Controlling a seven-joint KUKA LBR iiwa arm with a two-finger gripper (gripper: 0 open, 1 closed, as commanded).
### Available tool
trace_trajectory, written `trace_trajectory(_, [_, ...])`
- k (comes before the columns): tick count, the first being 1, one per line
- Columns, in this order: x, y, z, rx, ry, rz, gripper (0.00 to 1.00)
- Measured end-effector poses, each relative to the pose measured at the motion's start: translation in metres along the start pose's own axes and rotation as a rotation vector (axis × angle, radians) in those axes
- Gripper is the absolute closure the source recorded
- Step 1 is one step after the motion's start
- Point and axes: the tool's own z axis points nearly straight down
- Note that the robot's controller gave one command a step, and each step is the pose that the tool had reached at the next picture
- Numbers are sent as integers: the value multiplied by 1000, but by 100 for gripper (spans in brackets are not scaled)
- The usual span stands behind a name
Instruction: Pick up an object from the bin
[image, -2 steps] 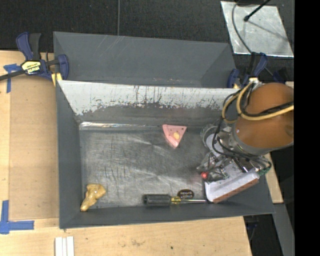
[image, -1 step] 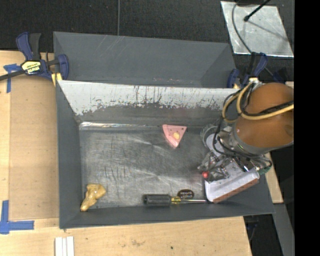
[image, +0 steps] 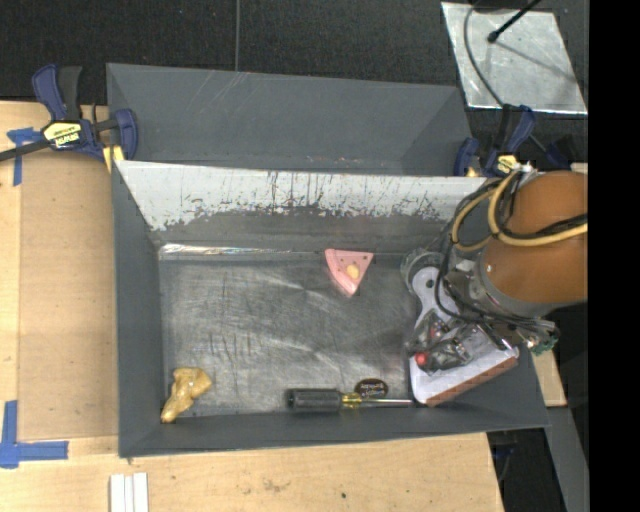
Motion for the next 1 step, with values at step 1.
trace_trajectory(1, [-1,-1,-2,3,-1,0,100])
